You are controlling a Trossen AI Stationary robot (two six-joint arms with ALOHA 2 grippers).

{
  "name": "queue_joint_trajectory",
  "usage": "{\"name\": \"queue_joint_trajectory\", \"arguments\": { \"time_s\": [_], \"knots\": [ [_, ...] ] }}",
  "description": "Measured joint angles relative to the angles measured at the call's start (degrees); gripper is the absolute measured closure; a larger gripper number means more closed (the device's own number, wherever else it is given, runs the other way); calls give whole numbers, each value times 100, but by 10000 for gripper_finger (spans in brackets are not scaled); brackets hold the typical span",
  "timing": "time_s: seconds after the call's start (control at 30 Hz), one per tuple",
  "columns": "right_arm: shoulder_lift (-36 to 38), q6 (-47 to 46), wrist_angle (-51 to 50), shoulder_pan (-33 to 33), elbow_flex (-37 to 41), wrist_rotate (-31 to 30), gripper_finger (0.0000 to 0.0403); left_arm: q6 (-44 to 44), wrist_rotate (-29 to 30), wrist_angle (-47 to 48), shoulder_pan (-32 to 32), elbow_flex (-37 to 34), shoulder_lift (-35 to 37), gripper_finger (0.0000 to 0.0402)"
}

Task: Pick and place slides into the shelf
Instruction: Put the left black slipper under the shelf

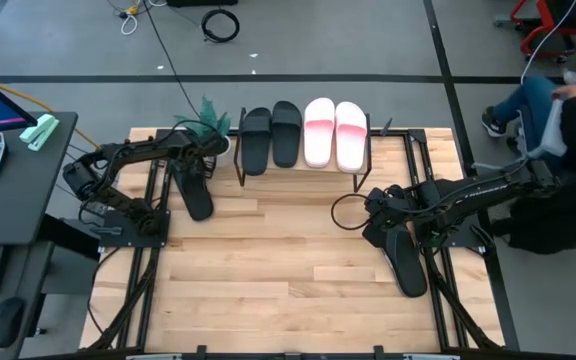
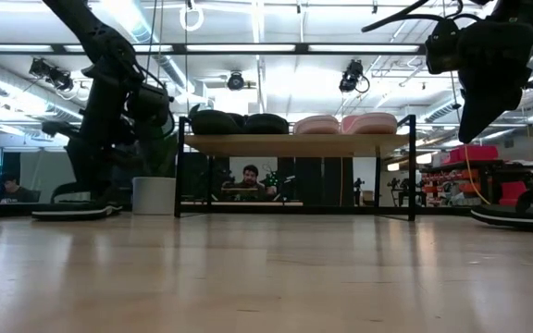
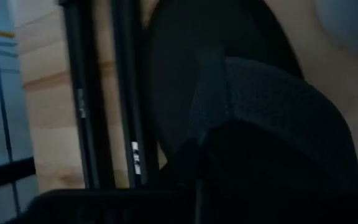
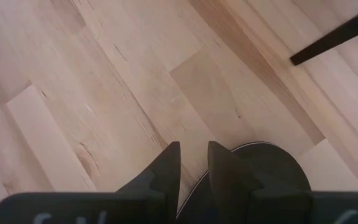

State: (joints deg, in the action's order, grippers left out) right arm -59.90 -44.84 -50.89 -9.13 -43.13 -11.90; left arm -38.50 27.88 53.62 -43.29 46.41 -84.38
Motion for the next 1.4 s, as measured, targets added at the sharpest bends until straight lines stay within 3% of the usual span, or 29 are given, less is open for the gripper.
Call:
{"name": "queue_joint_trajectory", "arguments": {
  "time_s": [0.13,0.27,0.4,0.57,0.73,0.87,1.0,1.13,1.27,1.4],
  "knots": [
    [0,1,0,0,0,0,316,224,-476,211,187,0,0,390],
    [0,2,0,0,0,0,316,232,-573,866,752,19,0,395],
    [0,2,0,0,0,0,316,-149,-793,1810,1684,194,26,394],
    [0,-9,-2,0,0,0,316,-1098,-1125,2410,3392,672,48,396],
    [0,-192,1,0,0,2,316,-2072,-1242,1901,4907,1240,37,397],
    [0,-352,0,-1,0,2,316,-2807,-755,1141,5562,1467,37,394],
    [0,-361,0,0,0,2,316,-2843,-330,136,5737,1464,7,395],
    [0,-355,0,-2,0,2,316,-2134,-57,-1041,5578,1464,-257,396],
    [2,-227,2,0,0,0,316,-1482,-57,-1901,5091,1464,-751,395],
    [2,-10,19,-1,0,0,316,-1239,-49,-1936,4406,1462,-1217,396]
  ]
}}
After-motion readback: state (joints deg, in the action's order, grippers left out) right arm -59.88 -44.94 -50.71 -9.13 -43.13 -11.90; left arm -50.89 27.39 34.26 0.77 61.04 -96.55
